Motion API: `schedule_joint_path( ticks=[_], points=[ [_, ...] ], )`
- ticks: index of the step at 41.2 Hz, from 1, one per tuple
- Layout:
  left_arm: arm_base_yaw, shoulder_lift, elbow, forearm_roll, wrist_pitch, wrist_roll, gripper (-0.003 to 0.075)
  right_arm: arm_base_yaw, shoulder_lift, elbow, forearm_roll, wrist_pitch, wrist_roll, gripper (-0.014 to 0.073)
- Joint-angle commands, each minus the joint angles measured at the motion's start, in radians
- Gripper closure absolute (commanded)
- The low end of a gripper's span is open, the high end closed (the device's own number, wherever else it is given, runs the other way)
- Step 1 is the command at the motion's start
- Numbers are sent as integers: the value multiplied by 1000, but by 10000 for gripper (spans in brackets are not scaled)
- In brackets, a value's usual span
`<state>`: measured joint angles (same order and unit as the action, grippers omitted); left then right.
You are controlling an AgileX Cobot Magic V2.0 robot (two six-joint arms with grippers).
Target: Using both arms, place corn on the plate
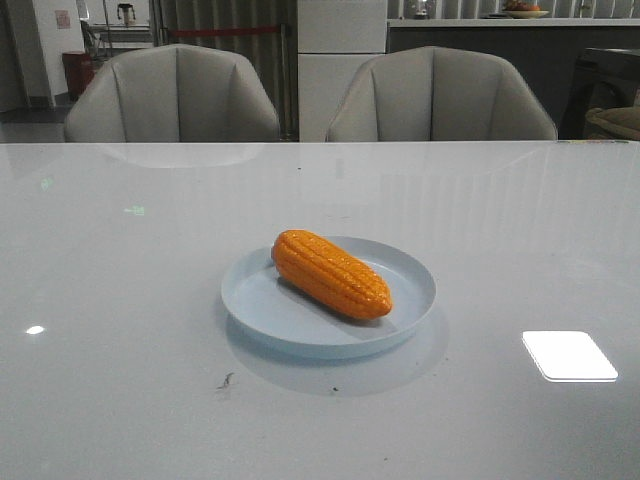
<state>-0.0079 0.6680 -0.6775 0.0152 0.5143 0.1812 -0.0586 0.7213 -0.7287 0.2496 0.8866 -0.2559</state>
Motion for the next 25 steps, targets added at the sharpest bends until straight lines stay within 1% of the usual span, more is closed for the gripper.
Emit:
schedule_joint_path(
  ticks=[1, 20, 25],
  points=[
    [2, 0, -29, -10, -79, -1, 632, -8, -4, -25, 8, -62, -1, 86],
    [2, 0, -21, -10, -86, -1, 632, -8, -4, -25, 8, -62, -1, 86],
    [2, -51, 22, -10, -144, -1, 632, -8, -4, -25, 8, -63, -1, 86]
  ],
)
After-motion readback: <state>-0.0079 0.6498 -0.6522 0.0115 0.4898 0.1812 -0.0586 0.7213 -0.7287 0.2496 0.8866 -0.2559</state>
